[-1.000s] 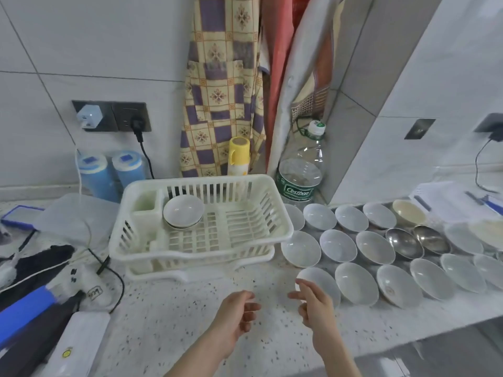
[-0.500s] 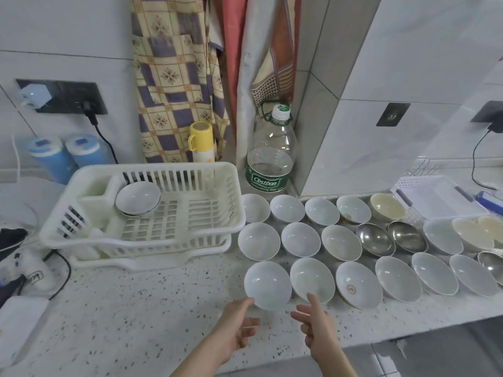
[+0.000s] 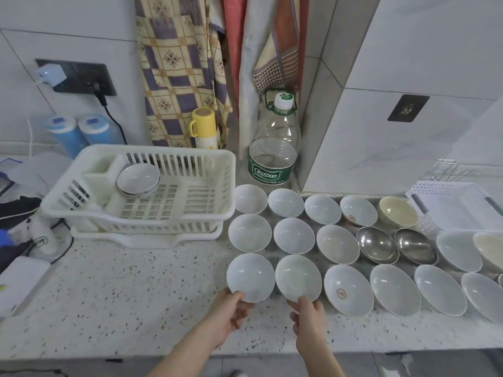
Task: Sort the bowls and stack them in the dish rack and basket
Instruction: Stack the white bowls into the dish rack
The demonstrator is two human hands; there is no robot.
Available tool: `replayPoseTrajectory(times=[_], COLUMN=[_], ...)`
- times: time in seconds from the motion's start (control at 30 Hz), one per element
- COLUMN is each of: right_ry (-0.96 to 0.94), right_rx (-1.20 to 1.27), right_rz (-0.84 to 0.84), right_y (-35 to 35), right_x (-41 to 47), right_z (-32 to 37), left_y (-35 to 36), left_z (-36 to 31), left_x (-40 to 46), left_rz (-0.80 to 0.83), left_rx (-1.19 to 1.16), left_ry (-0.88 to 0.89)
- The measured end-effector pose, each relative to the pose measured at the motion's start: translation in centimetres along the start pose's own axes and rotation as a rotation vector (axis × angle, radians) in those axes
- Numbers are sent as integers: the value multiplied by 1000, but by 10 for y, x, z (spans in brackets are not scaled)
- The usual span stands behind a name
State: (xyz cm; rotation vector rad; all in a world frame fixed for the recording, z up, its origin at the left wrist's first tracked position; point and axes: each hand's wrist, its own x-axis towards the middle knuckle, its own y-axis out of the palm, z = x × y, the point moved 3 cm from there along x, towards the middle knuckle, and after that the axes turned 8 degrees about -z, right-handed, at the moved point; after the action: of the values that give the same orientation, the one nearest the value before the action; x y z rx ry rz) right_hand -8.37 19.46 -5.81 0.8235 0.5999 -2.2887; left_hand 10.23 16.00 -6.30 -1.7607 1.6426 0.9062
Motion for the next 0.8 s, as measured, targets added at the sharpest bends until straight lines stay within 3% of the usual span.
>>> replayPoseTrajectory(times=[0.37,0.8], right_ry=[-40,-319], right_rx=[95,302], right_rz=[-33,145], right_y=[-5,64], right_x=[-10,-85], right_z=[11,75], left_y=[-23,-104], left_z=[-16,-101], left_x=[-11,-43], left_rz=[-102,-46], left_rx=[-4,-215], left_ry=[103,333])
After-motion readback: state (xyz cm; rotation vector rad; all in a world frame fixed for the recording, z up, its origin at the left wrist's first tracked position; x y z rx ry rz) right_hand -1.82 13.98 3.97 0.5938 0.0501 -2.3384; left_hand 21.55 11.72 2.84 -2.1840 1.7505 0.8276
